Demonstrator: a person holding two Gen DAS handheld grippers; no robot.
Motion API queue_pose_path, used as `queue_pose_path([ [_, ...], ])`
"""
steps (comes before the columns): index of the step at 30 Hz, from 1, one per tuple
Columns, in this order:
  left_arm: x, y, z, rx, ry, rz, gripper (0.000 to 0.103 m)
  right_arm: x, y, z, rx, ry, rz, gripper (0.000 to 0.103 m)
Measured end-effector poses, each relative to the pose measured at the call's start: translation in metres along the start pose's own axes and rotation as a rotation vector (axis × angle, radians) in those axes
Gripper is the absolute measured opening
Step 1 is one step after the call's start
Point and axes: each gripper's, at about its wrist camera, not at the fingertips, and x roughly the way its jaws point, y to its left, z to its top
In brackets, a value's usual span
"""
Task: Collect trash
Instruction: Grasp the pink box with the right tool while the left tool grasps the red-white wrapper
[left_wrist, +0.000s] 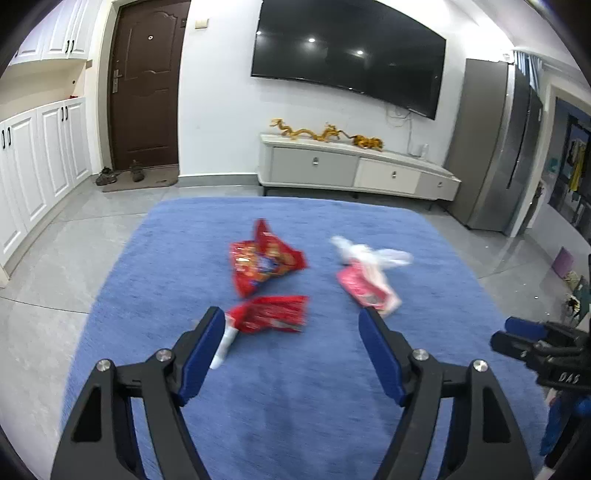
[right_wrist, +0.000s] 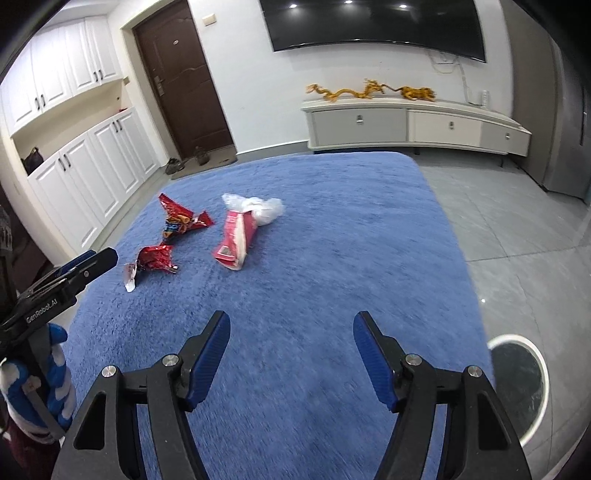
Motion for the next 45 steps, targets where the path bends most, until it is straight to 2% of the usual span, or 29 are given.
queue_pose_path([
  [4,0.023,0.034,0.003,-0.012,0.038,0.02,0.074,0.026,0.011,0.016,-0.024,0.012,0.04,0.067],
  [8,0.047,0.055,0.003,-0.009,0.093,0.002,0.074,0.056,0.019,0.033,-0.044,0.029,0.069,0.067],
  [15,0.072,0.053,0.002,0.001,0.146,-0.092,0.074,0.107,0.03,0.054,-0.045,0.066,0.117,0.067],
  [20,0.089,0.051,-0.005,-0.012,0.192,-0.091,0.073,0.131,0.031,0.062,-0.028,0.09,0.127,0.067],
  [22,0.091,0.051,-0.007,-0.014,0.201,-0.092,0.063,0.138,0.031,0.061,-0.036,0.103,0.116,0.067],
  [23,0.09,0.05,-0.007,-0.014,0.201,-0.092,0.06,0.138,0.031,0.061,-0.043,0.097,0.113,0.066],
  [25,0.088,0.049,-0.007,-0.011,0.193,-0.081,0.052,0.138,0.035,0.06,-0.072,0.094,0.093,0.054],
  [26,0.088,0.047,-0.008,-0.007,0.196,-0.065,0.039,0.138,0.036,0.059,-0.085,0.092,0.083,0.05],
  [27,0.089,0.046,-0.01,-0.008,0.206,-0.058,0.034,0.136,0.037,0.058,-0.1,0.092,0.075,0.043],
  [28,0.088,0.047,-0.011,-0.013,0.205,-0.053,0.034,0.135,0.037,0.056,-0.106,0.092,0.075,0.033],
  [29,0.086,0.046,-0.012,-0.018,0.202,-0.046,0.033,0.133,0.036,0.054,-0.11,0.094,0.08,0.031],
  [37,0.051,0.023,-0.018,0.011,0.146,0.002,0.03,0.103,0.029,0.03,-0.105,0.077,0.113,0.03],
  [45,0.01,-0.013,-0.012,0.085,0.061,0.018,0.03,0.05,0.018,0.011,-0.083,0.025,0.152,0.03],
])
